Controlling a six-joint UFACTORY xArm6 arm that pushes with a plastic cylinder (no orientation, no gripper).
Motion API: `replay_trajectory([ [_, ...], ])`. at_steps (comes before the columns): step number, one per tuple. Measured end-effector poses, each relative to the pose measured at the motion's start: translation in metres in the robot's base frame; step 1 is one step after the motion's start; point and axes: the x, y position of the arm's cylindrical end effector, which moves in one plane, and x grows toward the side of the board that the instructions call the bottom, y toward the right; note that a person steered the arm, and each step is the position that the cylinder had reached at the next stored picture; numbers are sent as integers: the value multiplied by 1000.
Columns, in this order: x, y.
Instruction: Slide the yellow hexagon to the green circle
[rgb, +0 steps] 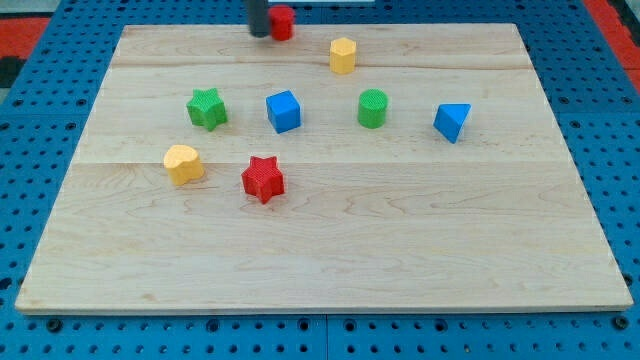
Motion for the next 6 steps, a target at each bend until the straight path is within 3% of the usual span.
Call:
replay_trajectory([
  [2,-1,88],
  [3,20,111],
  [5,36,54],
  [6,45,74],
])
